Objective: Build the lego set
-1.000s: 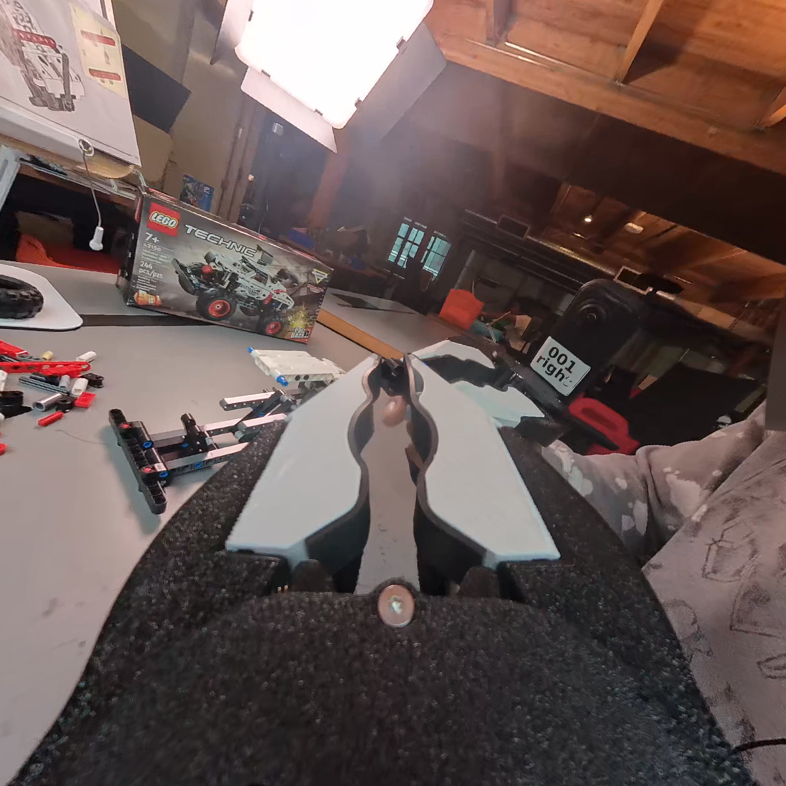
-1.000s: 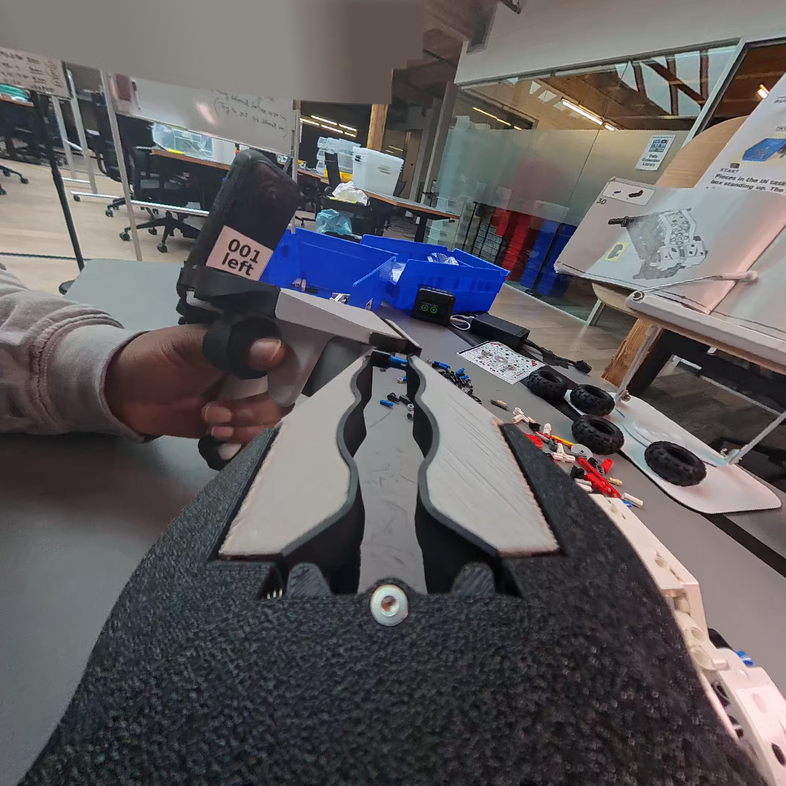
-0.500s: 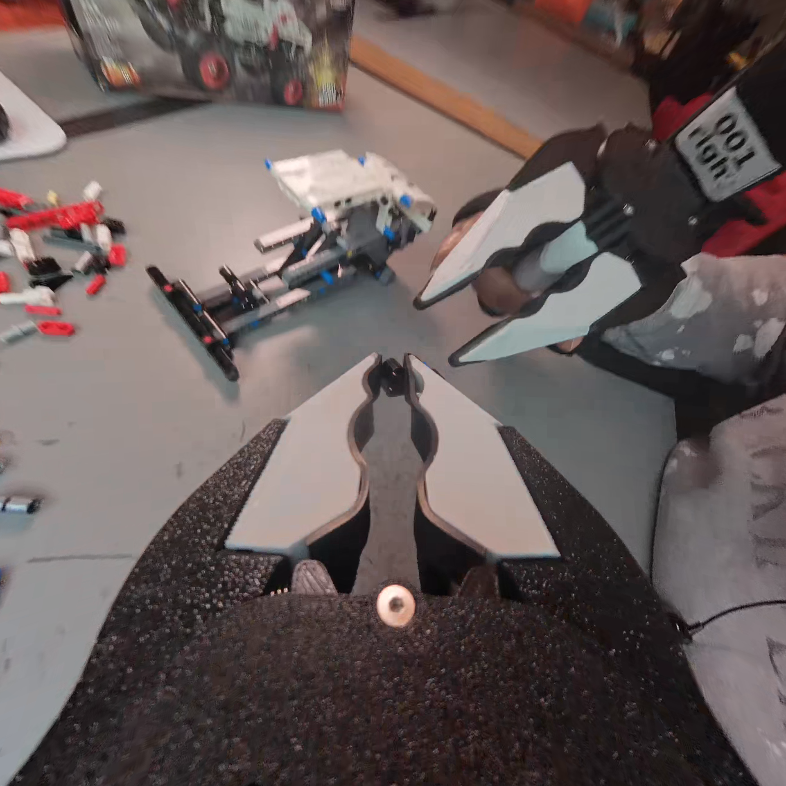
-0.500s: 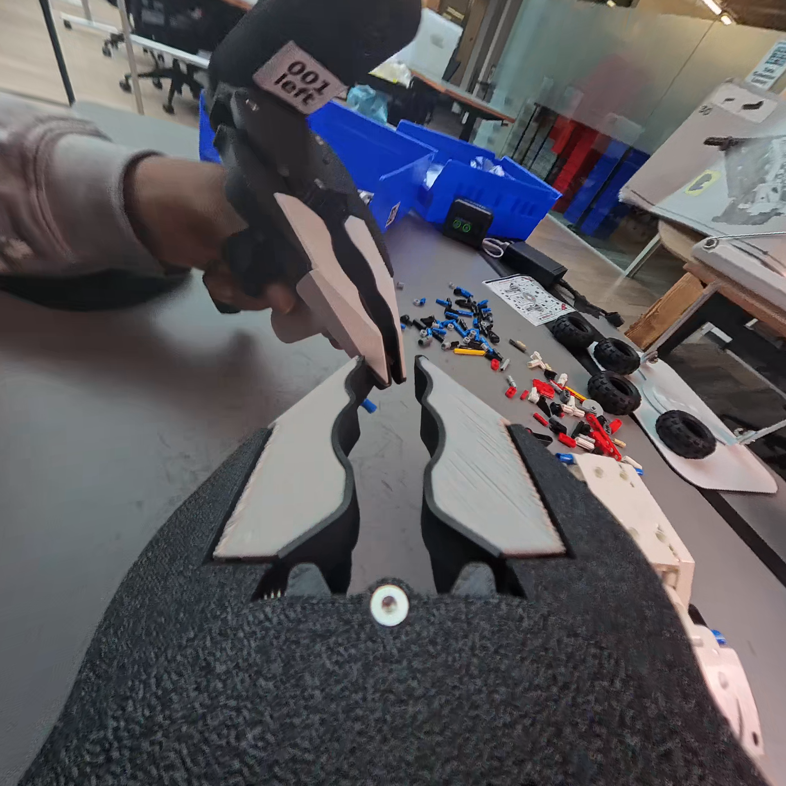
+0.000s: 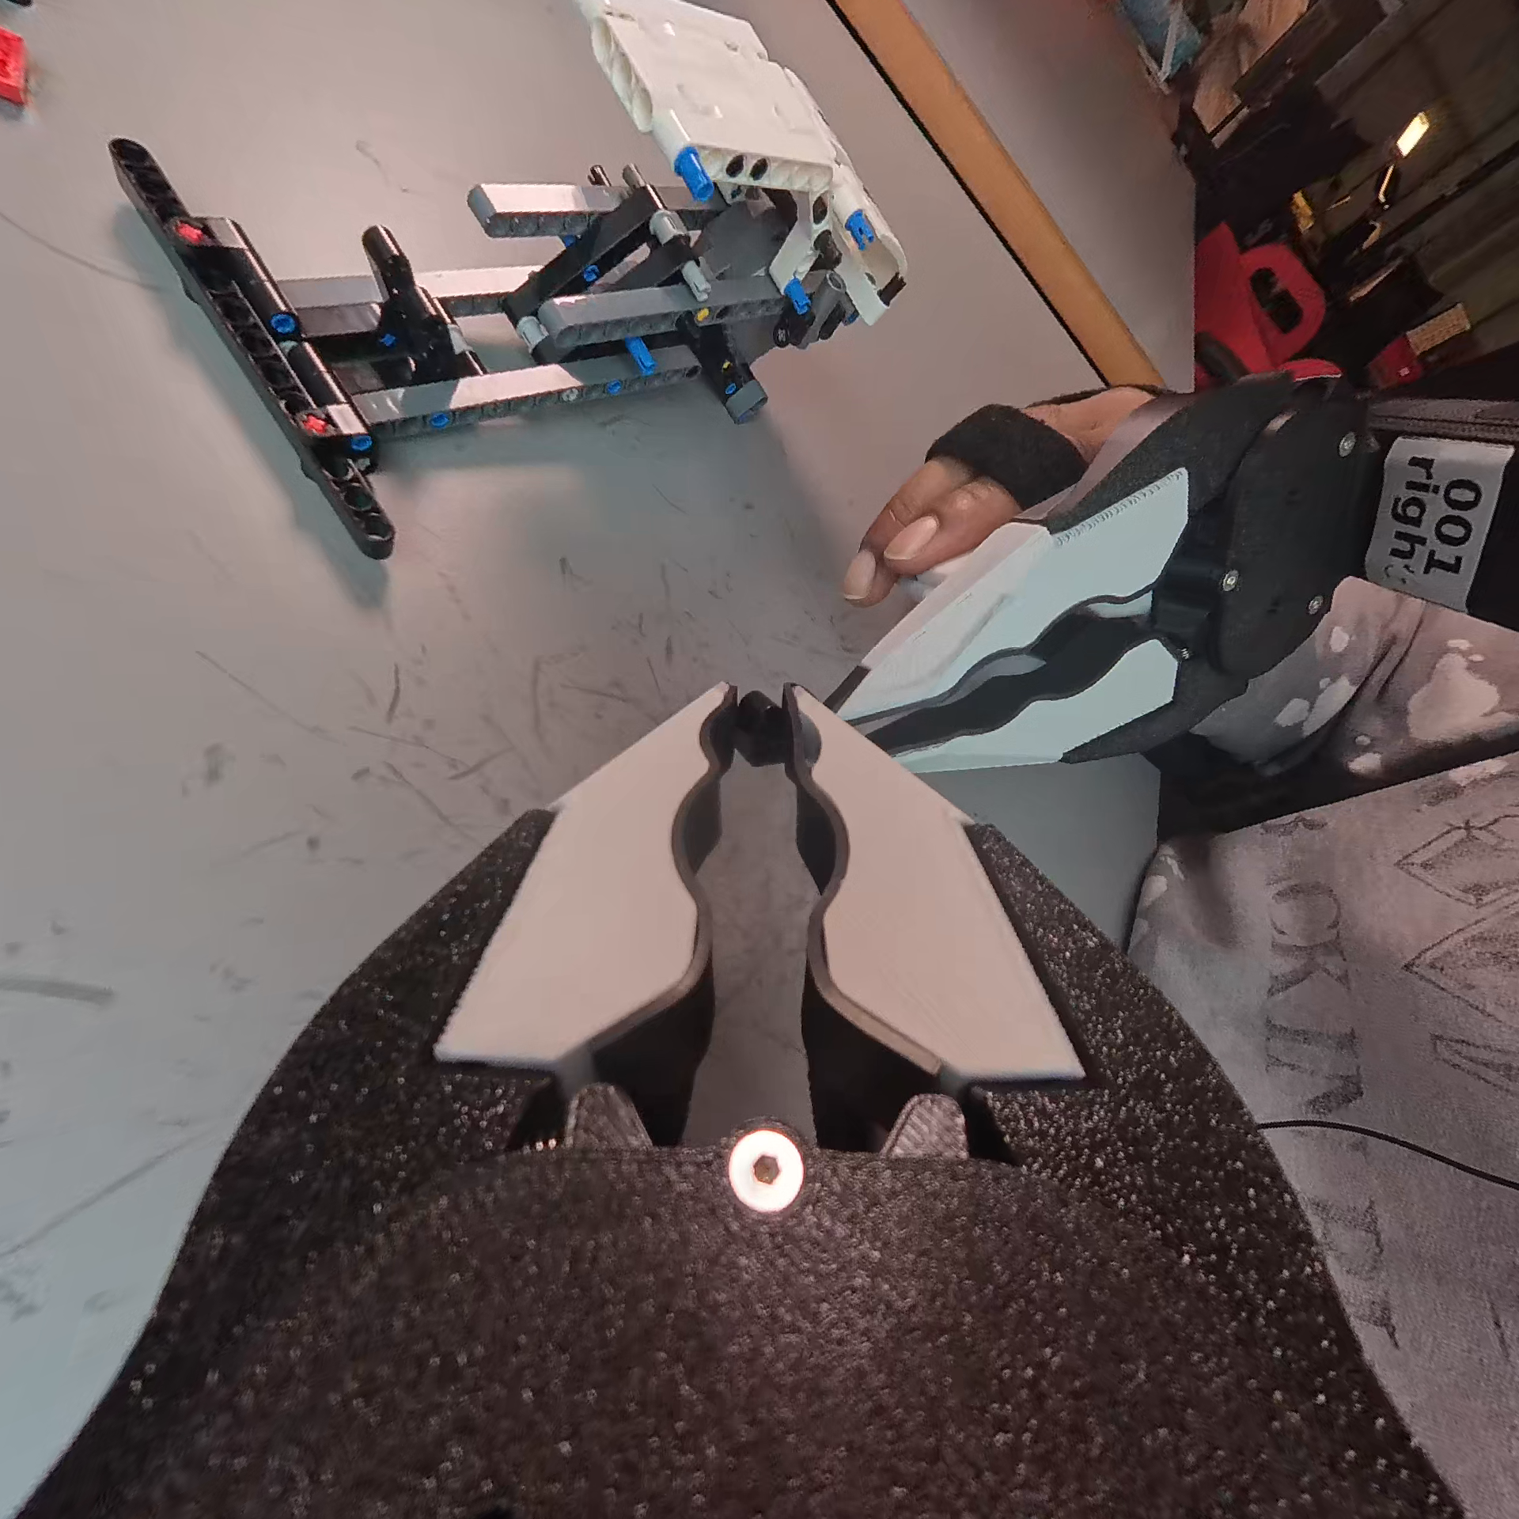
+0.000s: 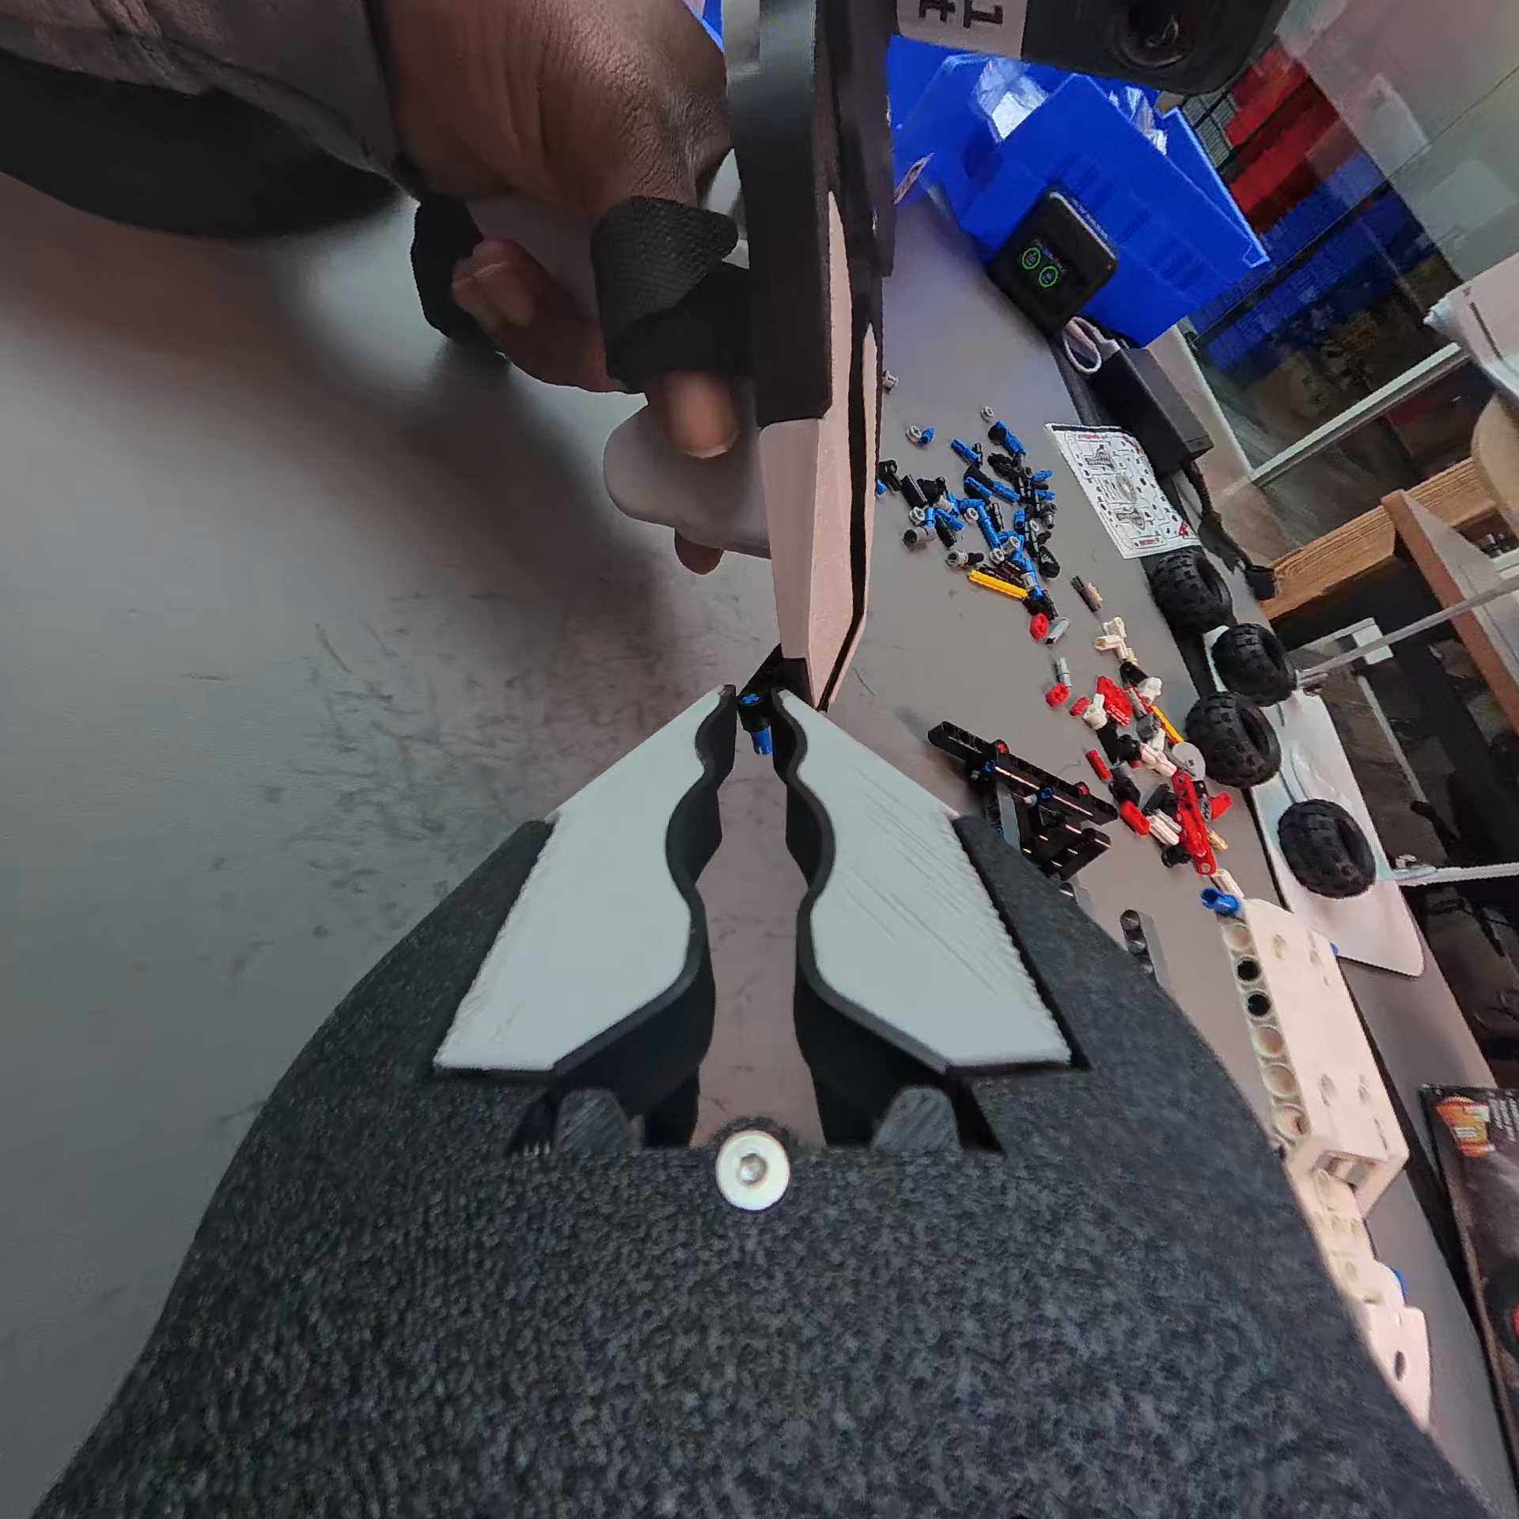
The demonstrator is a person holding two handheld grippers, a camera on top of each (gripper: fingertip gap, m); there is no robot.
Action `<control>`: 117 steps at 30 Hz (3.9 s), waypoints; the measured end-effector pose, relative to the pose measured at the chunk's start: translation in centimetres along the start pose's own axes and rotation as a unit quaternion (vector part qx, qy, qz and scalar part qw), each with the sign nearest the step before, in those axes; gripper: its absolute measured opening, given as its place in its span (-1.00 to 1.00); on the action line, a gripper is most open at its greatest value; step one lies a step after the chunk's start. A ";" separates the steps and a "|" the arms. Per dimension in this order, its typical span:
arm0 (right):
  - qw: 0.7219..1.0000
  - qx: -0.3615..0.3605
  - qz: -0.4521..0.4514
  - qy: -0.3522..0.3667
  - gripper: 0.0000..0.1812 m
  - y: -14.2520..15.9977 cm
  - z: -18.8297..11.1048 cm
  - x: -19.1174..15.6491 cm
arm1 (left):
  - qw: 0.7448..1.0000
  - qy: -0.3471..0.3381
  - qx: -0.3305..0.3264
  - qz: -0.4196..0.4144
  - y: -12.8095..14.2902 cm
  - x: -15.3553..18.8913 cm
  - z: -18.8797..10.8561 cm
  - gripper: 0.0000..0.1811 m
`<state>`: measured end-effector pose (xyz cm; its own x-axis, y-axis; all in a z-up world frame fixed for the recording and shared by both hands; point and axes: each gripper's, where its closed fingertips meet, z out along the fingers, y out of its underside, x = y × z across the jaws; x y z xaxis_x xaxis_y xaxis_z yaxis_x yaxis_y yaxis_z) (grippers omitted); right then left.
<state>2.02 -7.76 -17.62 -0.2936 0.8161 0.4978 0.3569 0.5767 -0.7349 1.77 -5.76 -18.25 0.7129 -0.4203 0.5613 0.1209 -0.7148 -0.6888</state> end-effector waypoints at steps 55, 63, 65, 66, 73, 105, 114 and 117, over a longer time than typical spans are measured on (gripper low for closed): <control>0.959 -0.015 0.266 -0.098 -0.83 2.8 -2.0 1.3 | 0.984 -0.081 -0.042 0.155 1.0 -1.9 -0.5 -0.71; 0.956 -0.050 0.254 -0.141 -0.85 2.6 -0.1 -0.6 | 0.983 -0.087 -0.040 0.158 0.7 -2.0 -0.9 -0.70; 0.944 -0.071 0.283 -0.157 -0.76 2.2 0.7 -1.3 | 0.982 -0.090 -0.043 0.160 0.8 -2.1 -0.9 -0.70; 0.940 -0.086 0.289 -0.158 -0.76 2.4 1.1 -1.6 | 0.982 -0.091 -0.044 0.161 0.9 -2.1 -0.9 -0.70; 0.963 -0.007 0.238 -0.129 -0.93 0.1 -0.6 0.3 | 0.995 0.029 0.040 0.089 -1.4 0.9 -1.9 -0.69; 0.934 0.310 0.161 -0.079 -0.93 -7.3 -8.3 2.5 | 0.924 0.363 0.113 0.031 -2.4 12.2 -3.2 -0.83; 0.949 0.237 0.202 -0.051 -0.66 -4.9 -7.3 4.9 | 0.966 0.221 0.106 0.084 -2.3 8.8 -1.6 -0.88; 0.970 0.135 0.198 0.036 -0.40 -1.5 -7.5 9.6 | 0.975 0.142 0.104 0.137 -2.5 7.2 -1.5 -0.88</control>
<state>5.36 -0.47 -8.30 -0.1149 0.9779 0.1749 0.1809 0.1937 -0.9642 5.51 -7.83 -11.76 0.5214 -0.7382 0.4280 0.1115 -0.4383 -0.8919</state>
